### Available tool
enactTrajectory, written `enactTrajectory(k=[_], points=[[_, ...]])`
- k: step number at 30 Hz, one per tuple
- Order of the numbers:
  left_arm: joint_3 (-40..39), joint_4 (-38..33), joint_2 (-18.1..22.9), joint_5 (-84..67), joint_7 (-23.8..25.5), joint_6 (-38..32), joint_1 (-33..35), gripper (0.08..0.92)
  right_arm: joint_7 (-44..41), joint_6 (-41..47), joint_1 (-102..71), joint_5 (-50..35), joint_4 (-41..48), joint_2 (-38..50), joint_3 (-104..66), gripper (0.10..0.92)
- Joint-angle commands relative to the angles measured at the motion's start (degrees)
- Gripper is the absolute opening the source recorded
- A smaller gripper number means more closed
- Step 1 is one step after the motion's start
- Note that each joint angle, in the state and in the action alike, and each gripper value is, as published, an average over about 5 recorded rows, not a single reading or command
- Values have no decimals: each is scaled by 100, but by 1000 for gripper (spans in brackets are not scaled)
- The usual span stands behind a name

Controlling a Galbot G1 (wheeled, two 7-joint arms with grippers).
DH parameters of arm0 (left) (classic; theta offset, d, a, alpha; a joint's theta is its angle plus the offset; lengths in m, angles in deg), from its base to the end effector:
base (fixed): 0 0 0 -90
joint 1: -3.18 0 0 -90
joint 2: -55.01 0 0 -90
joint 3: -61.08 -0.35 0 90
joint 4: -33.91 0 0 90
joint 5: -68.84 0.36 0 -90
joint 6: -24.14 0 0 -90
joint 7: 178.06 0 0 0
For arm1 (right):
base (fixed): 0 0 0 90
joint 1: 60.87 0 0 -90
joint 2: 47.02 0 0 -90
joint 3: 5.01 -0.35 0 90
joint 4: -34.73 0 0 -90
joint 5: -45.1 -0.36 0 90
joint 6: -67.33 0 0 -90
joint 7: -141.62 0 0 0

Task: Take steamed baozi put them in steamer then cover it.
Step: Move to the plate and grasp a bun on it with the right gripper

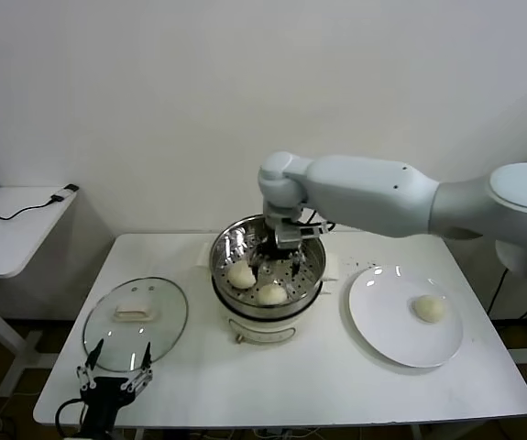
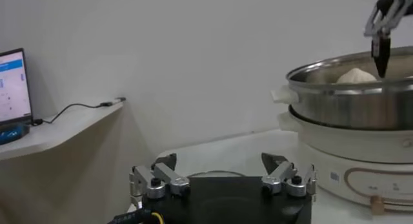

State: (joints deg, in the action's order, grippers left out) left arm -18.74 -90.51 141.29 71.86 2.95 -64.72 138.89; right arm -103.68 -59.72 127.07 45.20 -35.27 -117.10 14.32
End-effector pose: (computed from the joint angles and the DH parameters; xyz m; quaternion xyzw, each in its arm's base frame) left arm 0.1019 0.0619 -0.3089 0.0369 -0.9878 -0.1065 0.1070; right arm 0.5637 0.1389 -0.0344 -0.6891 0.0625 -0.7217 0.0181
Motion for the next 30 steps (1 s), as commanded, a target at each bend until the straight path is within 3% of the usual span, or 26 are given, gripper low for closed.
enactTrajectory(k=[1,7,13,23,30], points=[[8,-29,-18,0,-4,2,-5,823,840,2126,813,-1401,-131,1256,628,823],[-38,-50,3,-2,-3,-7,-5,823,489,4261,839,-2654,-241,2249,899,823],[-80,-39,-2,12,-2,-41,49,823,409,5220,276,-3210,-10,3041,722,823],[-79,-46,40,77,-4,-50,76,823,-8,4849,-1607,-1369,587,3807,-525,823],[-110,-68,37,160,-7,-28,88,823,-159,4129,-2719,-272,1575,3653,-1768,823]])
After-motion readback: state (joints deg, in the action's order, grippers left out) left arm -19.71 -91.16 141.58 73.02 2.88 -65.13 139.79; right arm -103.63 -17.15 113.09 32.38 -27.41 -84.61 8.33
